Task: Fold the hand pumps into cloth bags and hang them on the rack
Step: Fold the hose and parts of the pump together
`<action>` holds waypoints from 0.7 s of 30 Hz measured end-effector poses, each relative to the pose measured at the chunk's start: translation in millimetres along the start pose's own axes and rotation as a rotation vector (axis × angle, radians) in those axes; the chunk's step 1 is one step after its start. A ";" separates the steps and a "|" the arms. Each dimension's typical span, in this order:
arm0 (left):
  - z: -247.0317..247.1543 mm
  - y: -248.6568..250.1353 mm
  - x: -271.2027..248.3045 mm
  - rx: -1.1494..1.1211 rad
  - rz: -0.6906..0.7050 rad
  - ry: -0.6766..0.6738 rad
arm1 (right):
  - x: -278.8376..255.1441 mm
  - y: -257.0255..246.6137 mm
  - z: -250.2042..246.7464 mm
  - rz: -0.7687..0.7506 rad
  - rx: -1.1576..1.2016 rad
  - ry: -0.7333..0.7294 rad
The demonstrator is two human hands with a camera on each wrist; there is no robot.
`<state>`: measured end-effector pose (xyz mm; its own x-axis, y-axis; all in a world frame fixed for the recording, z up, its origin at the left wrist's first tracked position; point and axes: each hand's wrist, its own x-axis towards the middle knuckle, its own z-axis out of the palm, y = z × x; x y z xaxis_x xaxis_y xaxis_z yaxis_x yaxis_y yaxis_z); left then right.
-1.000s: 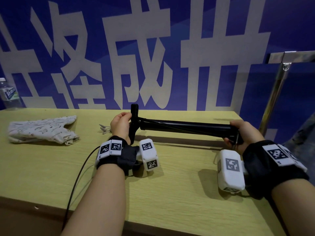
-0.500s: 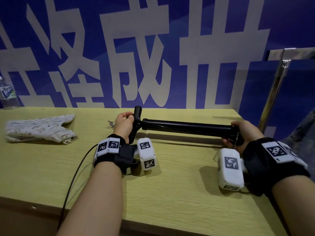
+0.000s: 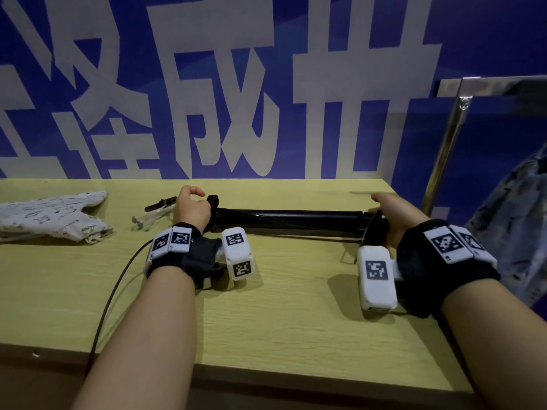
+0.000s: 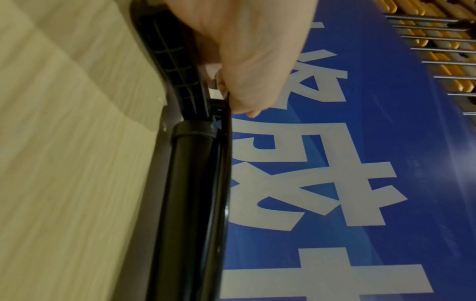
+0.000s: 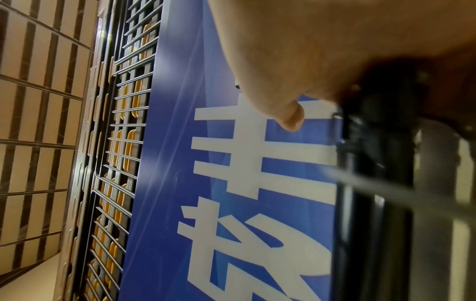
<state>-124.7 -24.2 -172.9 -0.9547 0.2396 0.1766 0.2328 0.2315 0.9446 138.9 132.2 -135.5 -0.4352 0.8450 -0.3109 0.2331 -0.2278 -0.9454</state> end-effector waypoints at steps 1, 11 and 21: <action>-0.8 -0.8 1.3 -0.023 -0.007 -0.003 | -1.9 -1.8 -4.8 -0.015 0.004 -0.007; -2.9 -11.7 13.5 -0.034 -0.083 0.054 | -24.3 -9.1 -83.0 -0.154 -0.457 0.231; -4.2 -9.5 7.2 -0.064 -0.088 -0.037 | -29.3 9.4 -96.0 0.070 -0.839 0.018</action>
<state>-134.6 -28.6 -179.4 -0.9631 0.2561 0.0834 0.1354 0.1926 0.9719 237.3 151.7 -125.9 -0.3833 0.8516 -0.3576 0.8312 0.1492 -0.5355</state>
